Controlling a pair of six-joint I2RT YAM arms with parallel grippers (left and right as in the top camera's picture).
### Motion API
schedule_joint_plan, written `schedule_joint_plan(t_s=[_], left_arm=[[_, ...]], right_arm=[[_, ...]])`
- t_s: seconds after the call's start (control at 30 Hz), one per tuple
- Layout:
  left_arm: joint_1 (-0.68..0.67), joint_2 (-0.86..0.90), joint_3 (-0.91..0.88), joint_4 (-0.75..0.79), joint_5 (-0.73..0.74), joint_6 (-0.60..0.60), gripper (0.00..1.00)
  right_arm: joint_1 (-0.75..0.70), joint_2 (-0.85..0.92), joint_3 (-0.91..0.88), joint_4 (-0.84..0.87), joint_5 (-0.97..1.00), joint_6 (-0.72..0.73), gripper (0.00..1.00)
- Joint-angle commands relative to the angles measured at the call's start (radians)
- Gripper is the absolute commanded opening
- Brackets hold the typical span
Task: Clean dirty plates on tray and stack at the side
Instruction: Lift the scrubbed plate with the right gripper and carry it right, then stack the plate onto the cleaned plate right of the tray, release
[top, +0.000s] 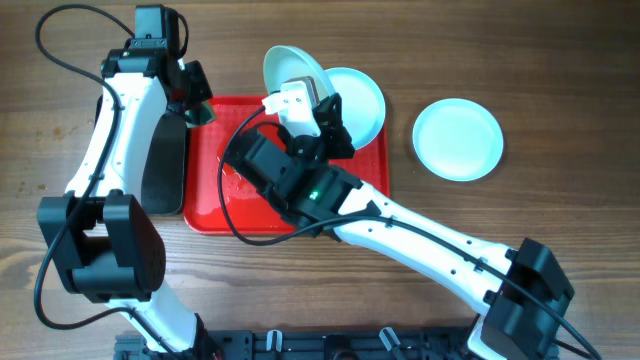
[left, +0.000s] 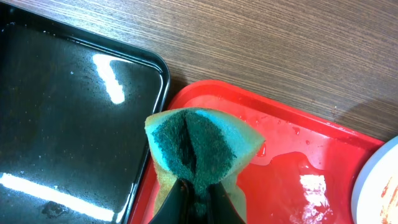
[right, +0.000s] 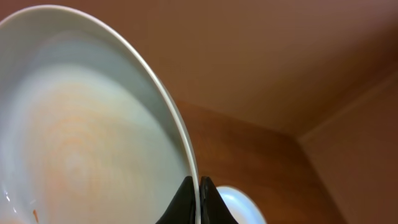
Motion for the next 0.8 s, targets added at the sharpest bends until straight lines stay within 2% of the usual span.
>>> schedule_joint_plan(t_s=[0.0,0.13,0.2,0.3,0.43,0.53,0.6,0.77], left_arm=[[0.0,0.011,-0.006,0.002,0.016,-0.009,0.04],[0.0,0.011,-0.006,0.003,0.016,-0.01,0.04],[0.0,0.011,-0.006,0.002,0.016,-0.009,0.04],[0.0,0.011,-0.006,0.002,0.016,-0.01,0.04],[0.0,0.011,-0.006,0.002,0.016,-0.009,0.04],[0.0,0.011,-0.006,0.002,0.016,-0.009,0.04],[0.0,0.011,-0.006,0.002,0.016,-0.01,0.04],[0.0,0.011,-0.006,0.0,0.016,-0.009,0.04]], right_arm=[[0.004,-0.016,0.003,0.035,0.089,-0.088,0.04],[0.004,-0.016,0.003,0.034,0.059,-0.083,0.04],[0.004,-0.016,0.003,0.03,-0.023,-0.082,0.04],[0.0,-0.016,0.003,-0.024,-0.236,-0.05,0.04],[-0.063,-0.016,0.003,-0.153,-0.6,0.14,0.04],[-0.193,-0.034,0.003,-0.223,-0.897,0.198,0.04],[-0.263,-0.055,0.003,-0.232,-1.008,0.198,0.05],[-0.661,-0.143,0.003,-0.34,-1.384,0.198,0.04]])
